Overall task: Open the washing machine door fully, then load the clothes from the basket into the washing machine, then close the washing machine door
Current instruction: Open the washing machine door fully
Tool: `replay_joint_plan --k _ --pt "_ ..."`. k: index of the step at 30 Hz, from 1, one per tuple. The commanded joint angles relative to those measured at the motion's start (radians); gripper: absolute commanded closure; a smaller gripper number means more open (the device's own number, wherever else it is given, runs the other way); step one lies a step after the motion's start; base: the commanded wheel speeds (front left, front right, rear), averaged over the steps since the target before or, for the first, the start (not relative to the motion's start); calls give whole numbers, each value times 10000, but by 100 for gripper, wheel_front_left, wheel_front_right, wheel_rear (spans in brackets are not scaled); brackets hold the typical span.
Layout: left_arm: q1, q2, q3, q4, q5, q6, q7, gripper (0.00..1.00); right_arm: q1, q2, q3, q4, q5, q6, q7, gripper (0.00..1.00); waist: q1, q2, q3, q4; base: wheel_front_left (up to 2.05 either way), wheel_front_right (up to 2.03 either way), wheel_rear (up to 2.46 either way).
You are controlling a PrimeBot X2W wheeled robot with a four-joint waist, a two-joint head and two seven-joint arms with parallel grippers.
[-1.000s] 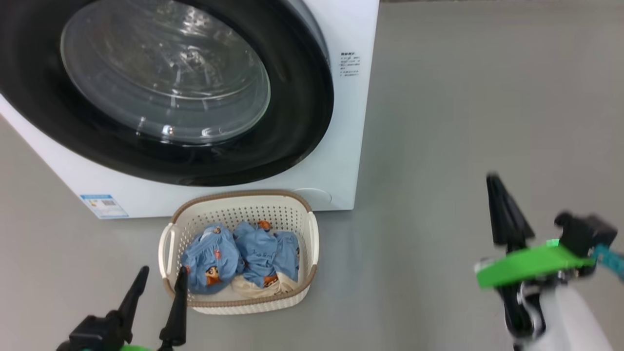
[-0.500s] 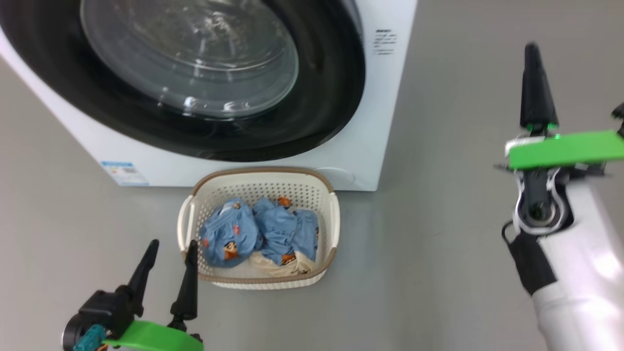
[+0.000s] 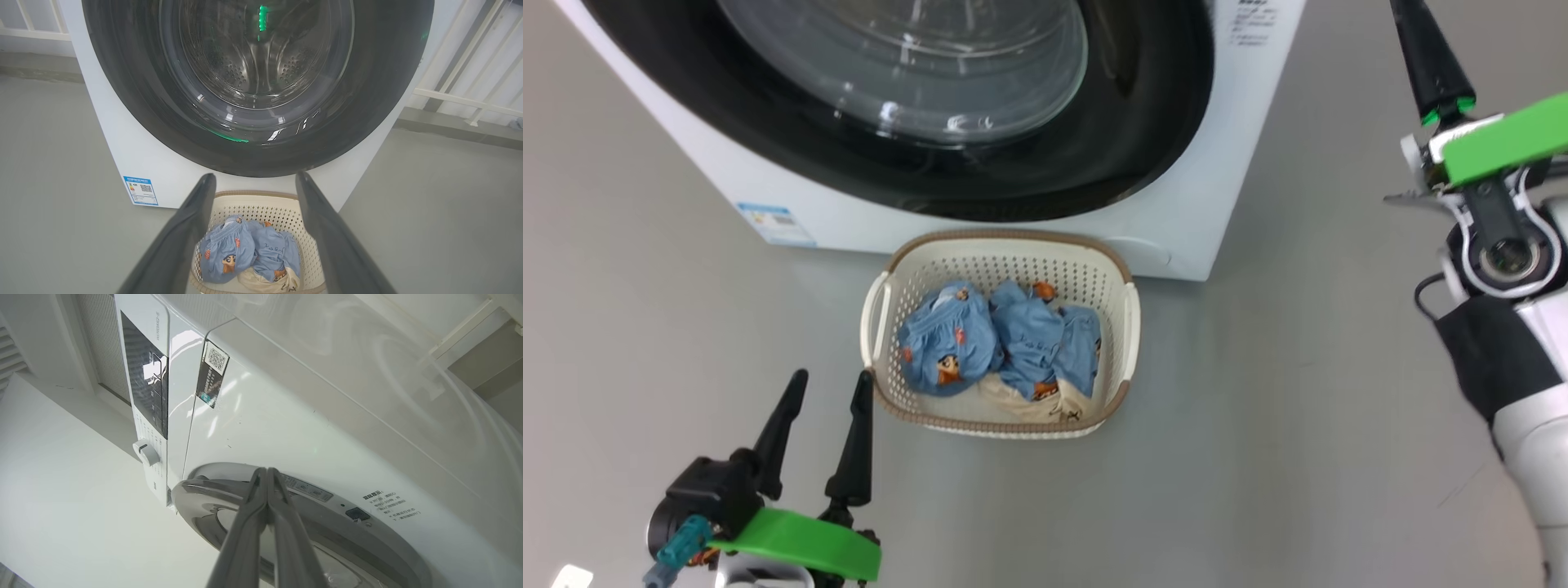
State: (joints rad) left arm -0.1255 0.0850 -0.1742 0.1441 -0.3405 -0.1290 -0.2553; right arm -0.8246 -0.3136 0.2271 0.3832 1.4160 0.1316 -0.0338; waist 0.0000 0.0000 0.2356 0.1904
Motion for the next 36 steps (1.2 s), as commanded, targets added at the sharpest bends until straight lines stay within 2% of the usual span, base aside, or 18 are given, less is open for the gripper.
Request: replay_joint_plan --k 1,9,21,30,36 --pt "-419 127 304 -227 -94 -17 -65 0 -407 -193 360 -190 302 -9 349 100 0 0 386 260 0 0 0" --pt "-715 68 209 -258 -197 -17 -65 0 -1256 -703 1042 183 901 -9 1657 100 0 0 965 417 0 0 0" --pt "-1273 -11 -133 -241 -358 -17 -65 0 -2683 -800 1135 1391 1880 -9 3639 100 0 0 1589 774 0 0 0" --pt "-1490 -146 -407 -329 -484 -17 -65 0 -3480 -688 1251 2121 1951 -9 4565 100 0 0 2016 1046 0 0 0" --pt "-1629 -213 -603 -322 -549 -17 -65 0 -3939 -664 1349 2474 1743 -9 4765 100 0 0 2213 1209 0 0 0"
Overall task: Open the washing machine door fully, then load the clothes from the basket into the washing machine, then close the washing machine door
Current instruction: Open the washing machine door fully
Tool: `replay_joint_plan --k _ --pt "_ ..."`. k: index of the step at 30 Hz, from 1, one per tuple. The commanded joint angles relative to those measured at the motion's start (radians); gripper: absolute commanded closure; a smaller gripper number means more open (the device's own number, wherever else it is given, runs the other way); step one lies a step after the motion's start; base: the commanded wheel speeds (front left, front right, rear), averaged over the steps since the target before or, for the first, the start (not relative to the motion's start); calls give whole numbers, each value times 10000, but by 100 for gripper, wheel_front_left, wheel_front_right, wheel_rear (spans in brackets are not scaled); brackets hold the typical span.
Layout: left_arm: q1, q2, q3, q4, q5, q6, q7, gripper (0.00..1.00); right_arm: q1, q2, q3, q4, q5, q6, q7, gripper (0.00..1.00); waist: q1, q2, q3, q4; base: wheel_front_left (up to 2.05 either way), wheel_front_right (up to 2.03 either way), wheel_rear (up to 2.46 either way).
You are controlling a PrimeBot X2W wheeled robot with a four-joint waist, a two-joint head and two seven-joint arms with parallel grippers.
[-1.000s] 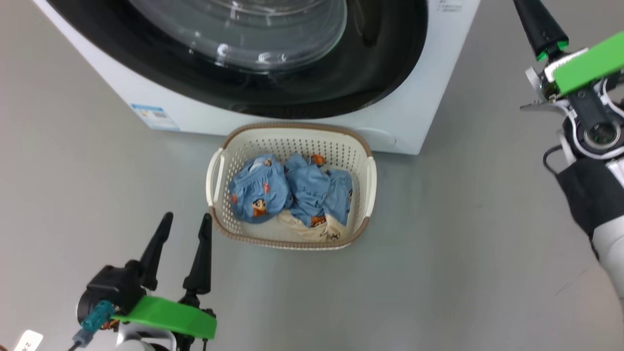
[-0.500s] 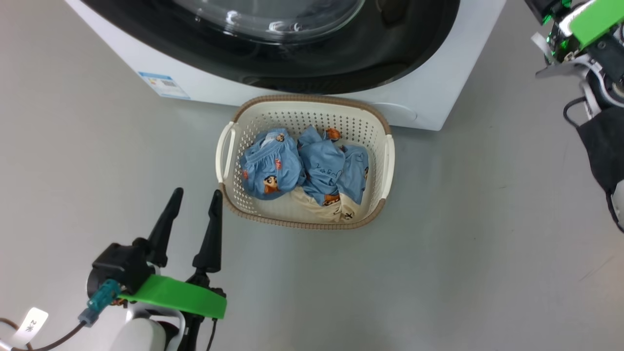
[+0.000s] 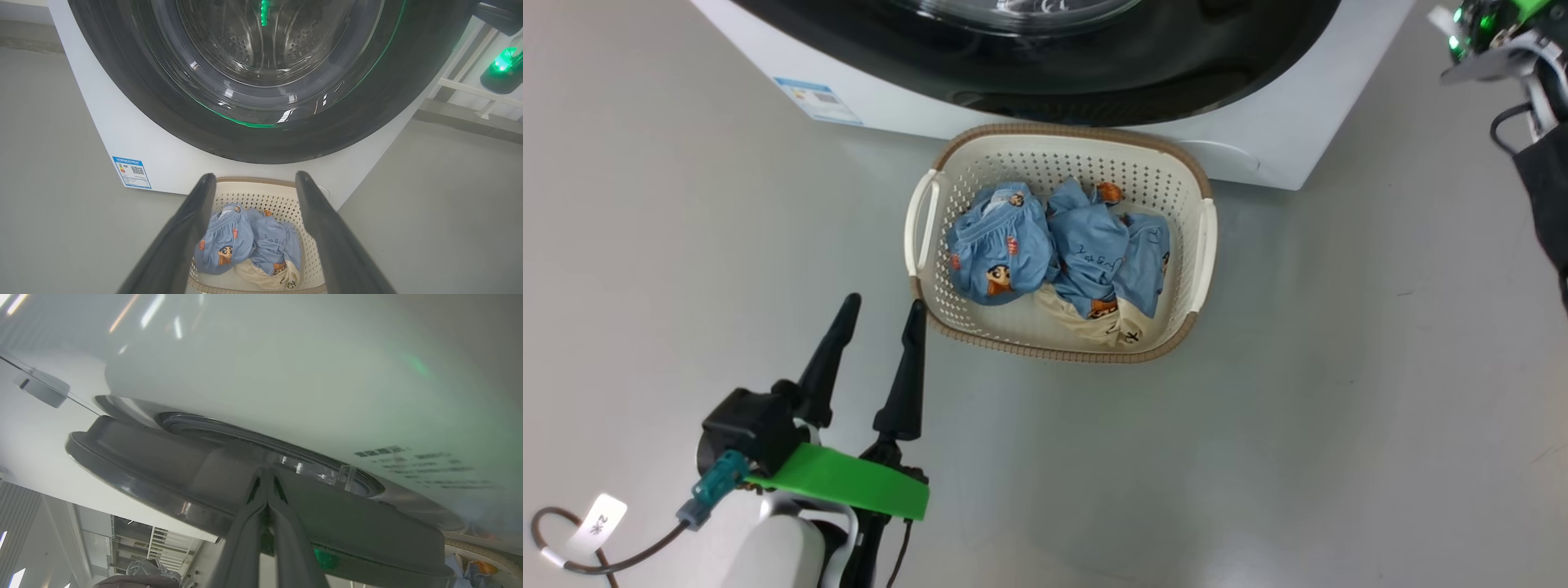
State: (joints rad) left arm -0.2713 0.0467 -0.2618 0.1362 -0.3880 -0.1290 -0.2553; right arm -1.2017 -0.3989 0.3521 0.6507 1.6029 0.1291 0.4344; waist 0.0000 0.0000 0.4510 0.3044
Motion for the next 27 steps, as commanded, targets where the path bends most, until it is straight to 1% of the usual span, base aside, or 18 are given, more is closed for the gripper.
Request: replay_joint_plan --k 1,7,13,20,27 --pt "-189 161 247 -249 -87 -17 -65 0 -244 194 107 -145 -153 16 99 100 0 0 100 96 0 0 0" --pt "-306 114 144 -262 -148 -17 -65 0 -585 285 189 78 -252 16 247 100 0 0 267 207 0 0 0" --pt "-360 88 140 -209 -148 -17 -65 0 -478 349 450 11 -367 16 549 100 0 0 205 182 0 0 0" --pt "-282 82 119 -113 -74 -17 -65 0 257 529 925 -310 -377 16 1047 100 0 0 -305 -68 0 0 0" --pt "1 243 191 -38 27 -17 -65 0 1092 734 1180 -811 -296 16 1220 100 0 0 -935 -325 0 0 0"
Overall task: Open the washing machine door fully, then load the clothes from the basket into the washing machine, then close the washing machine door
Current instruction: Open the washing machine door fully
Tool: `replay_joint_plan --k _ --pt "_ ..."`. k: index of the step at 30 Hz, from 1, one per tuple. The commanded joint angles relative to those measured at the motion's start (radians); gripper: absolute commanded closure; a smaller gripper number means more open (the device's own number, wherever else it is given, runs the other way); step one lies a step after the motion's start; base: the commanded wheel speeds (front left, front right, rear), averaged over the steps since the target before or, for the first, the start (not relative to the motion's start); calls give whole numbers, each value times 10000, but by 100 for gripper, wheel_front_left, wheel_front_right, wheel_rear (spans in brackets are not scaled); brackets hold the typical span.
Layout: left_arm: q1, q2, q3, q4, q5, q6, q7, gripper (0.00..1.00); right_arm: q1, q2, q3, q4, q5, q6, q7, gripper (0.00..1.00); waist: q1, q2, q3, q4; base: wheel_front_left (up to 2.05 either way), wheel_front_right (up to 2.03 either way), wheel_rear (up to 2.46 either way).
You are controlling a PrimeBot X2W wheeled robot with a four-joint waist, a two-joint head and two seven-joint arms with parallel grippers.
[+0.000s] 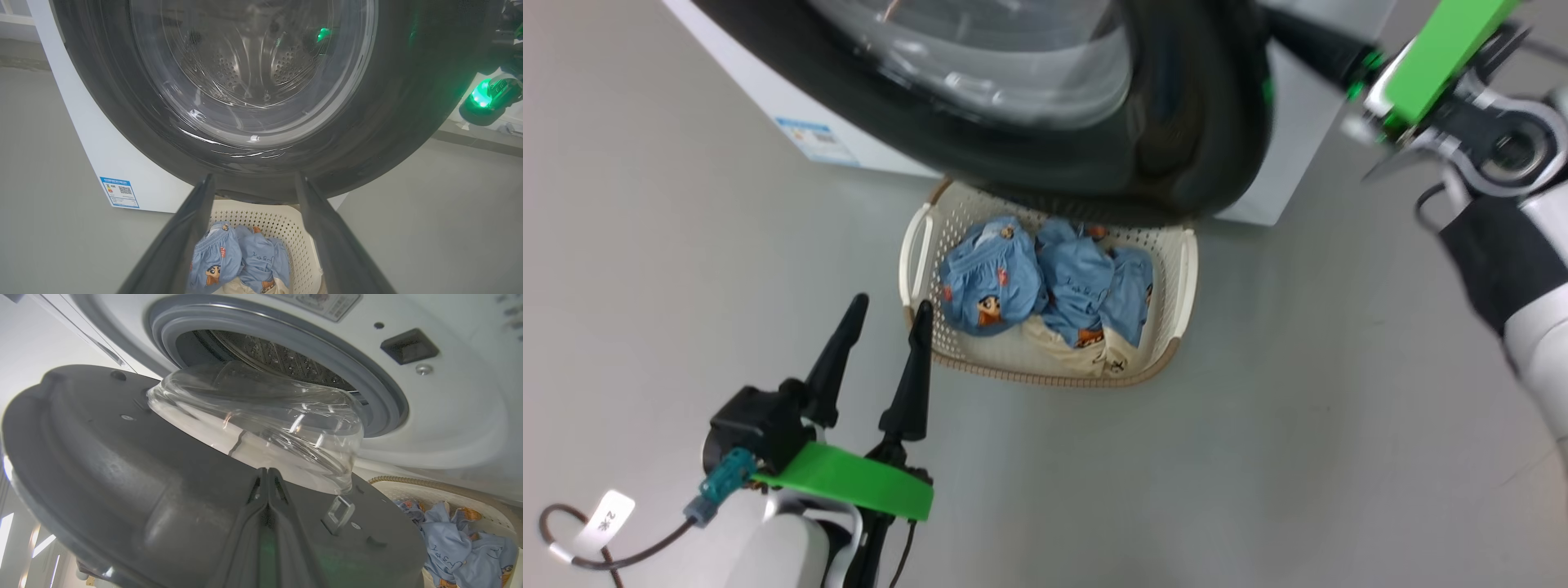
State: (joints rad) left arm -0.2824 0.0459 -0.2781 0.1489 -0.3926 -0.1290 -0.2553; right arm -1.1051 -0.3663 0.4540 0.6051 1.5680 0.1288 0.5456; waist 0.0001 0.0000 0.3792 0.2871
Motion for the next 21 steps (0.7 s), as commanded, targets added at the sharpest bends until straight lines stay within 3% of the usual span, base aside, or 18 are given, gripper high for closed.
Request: replay_joint_plan --k 1,21 --pt "164 276 370 -156 82 -17 -65 0 258 438 196 -434 63 19 118 100 0 0 -309 -185 0 0 0" --pt "1253 516 583 -155 296 -17 -65 0 2639 1203 962 -1801 236 19 613 100 0 0 -1816 -452 0 0 0"
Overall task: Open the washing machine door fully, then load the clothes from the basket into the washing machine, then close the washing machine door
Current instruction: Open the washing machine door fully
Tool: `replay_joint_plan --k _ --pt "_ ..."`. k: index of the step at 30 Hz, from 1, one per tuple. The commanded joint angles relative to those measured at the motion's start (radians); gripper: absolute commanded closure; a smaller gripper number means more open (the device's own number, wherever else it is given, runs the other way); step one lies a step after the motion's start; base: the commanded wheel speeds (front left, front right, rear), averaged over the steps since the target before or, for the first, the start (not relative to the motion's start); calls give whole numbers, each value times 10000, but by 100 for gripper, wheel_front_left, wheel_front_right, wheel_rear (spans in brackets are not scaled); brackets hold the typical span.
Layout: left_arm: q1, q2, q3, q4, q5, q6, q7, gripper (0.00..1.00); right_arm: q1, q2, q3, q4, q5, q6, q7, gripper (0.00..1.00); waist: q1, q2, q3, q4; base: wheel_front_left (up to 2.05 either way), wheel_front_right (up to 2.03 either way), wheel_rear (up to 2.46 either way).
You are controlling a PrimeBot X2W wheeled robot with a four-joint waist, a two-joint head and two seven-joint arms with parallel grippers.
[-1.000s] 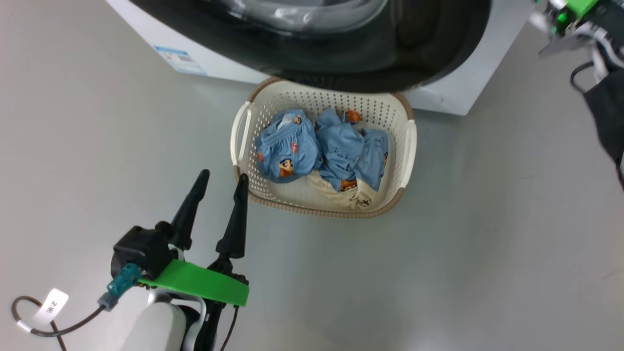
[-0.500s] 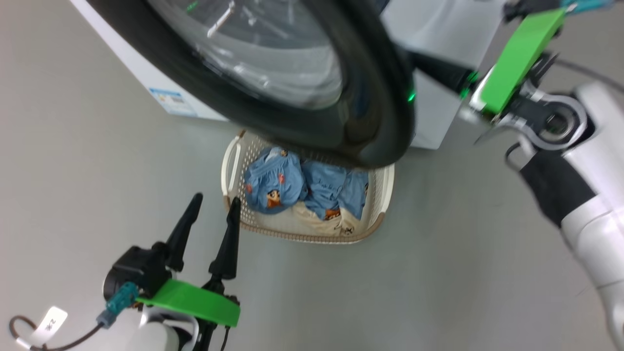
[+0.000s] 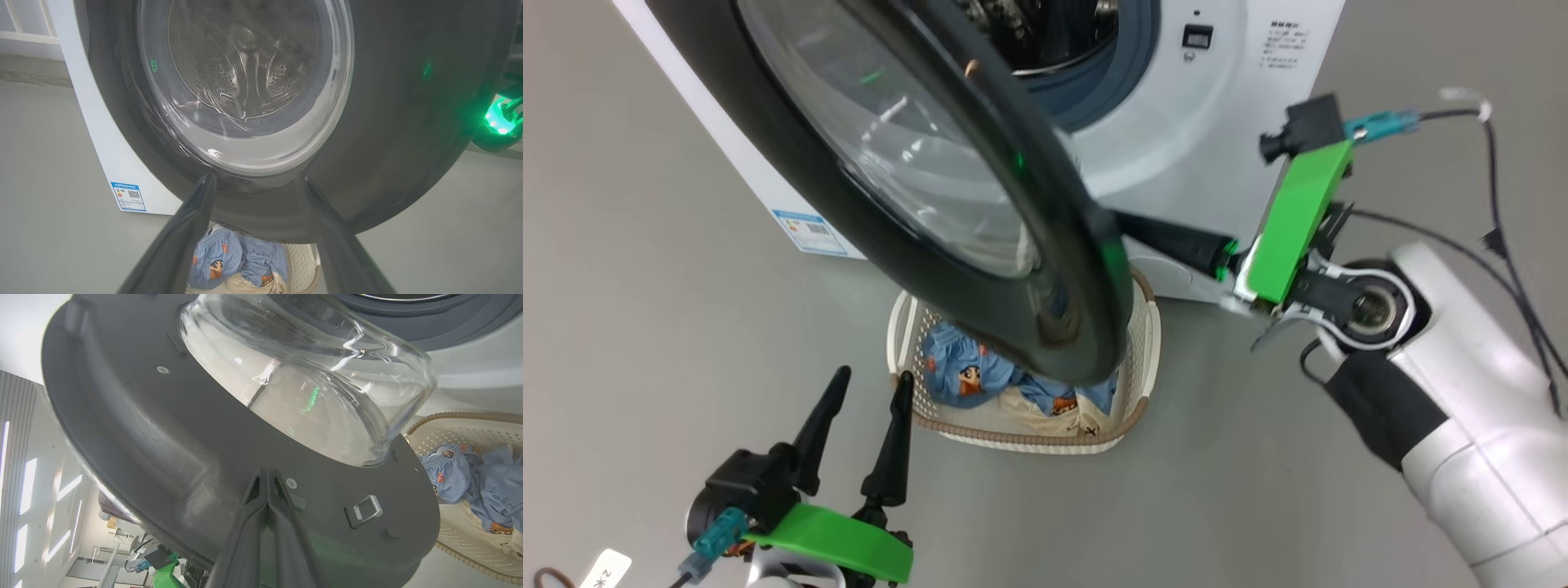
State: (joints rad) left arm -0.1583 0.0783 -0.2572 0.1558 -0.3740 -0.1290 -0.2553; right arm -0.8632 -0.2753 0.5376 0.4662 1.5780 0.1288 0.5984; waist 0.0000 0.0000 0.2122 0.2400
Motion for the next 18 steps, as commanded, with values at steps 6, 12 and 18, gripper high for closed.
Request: replay_joint_plan --k 6,12,18 --pt "214 180 458 -224 133 -17 -65 0 703 533 384 -853 34 19 124 100 0 0 -408 116 0 0 0" --pt "372 201 498 -217 161 -17 -65 0 1086 743 629 -1111 37 19 255 100 0 0 -631 203 0 0 0" --pt "449 193 556 -238 186 -17 -65 0 1402 1017 738 -1084 102 19 308 100 0 0 -802 360 0 0 0"
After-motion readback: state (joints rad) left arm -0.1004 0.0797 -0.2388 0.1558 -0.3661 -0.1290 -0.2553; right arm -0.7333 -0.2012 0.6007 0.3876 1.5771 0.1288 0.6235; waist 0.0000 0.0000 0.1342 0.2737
